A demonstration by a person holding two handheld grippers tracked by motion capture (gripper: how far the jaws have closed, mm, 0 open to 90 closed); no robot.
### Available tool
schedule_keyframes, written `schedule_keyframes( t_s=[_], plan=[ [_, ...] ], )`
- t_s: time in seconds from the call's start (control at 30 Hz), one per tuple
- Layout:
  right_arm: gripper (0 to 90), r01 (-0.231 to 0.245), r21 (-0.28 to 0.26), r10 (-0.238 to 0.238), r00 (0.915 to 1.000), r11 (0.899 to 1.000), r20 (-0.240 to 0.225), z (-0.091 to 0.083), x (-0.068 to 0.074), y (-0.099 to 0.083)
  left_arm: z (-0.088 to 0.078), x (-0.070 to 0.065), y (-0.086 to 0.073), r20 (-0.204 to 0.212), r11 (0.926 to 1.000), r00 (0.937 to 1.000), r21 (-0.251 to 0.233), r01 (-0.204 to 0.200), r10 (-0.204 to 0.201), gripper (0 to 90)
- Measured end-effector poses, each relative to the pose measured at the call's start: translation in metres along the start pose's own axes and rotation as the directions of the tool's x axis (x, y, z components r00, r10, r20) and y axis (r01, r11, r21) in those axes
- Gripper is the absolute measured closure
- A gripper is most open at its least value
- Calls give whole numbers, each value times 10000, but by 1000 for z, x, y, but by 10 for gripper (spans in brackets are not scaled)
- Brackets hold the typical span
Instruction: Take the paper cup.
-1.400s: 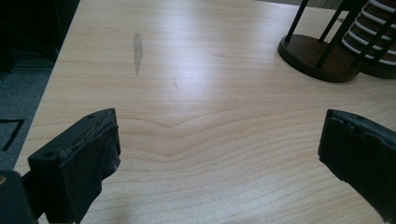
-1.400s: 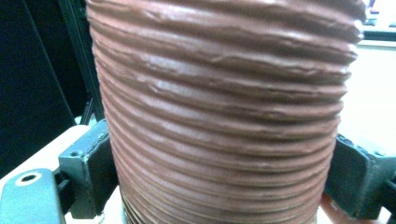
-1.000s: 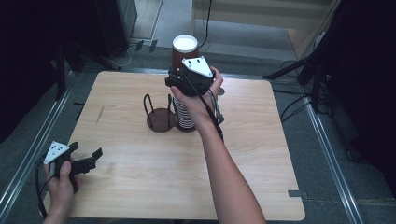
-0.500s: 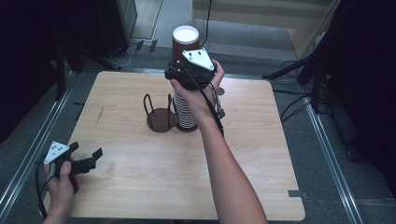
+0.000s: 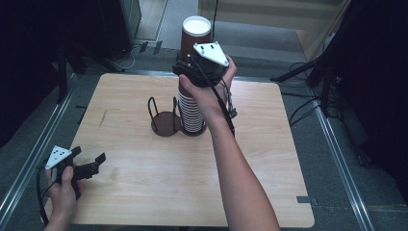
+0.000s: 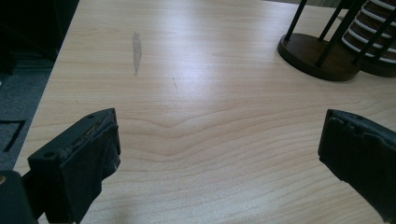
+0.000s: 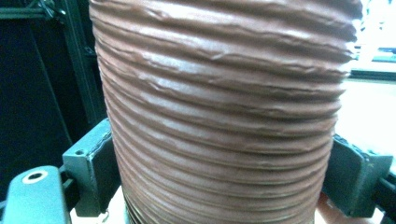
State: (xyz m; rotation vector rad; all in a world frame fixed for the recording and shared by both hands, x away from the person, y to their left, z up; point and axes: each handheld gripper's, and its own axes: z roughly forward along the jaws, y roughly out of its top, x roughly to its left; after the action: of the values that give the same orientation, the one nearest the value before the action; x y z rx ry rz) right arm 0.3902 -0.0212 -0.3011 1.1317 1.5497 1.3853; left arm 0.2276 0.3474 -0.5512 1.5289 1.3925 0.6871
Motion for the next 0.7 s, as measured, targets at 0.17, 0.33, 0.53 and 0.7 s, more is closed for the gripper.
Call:
schedule_keyframes(
  t_s=[0.17,0.33,0.53,0.7],
  plan=[
    [127,73,-118,-73,10000,9999,-12,-4,0,5,0,0,0,15,10000,10000,18,-11,11,0],
    [127,-16,-275,15,10000,9996,-30,-9,-2,13,0,0,0,19,10000,10000,31,-13,13,0],
    [127,88,-347,-83,9999,9994,135,-14,-7,18,0,0,0,20,10000,10000,26,-13,12,0],
    [126,18,-387,-6,9995,9992,318,-19,-17,18,0,0,0,13,10000,10000,29,-22,22,0]
  ],
)
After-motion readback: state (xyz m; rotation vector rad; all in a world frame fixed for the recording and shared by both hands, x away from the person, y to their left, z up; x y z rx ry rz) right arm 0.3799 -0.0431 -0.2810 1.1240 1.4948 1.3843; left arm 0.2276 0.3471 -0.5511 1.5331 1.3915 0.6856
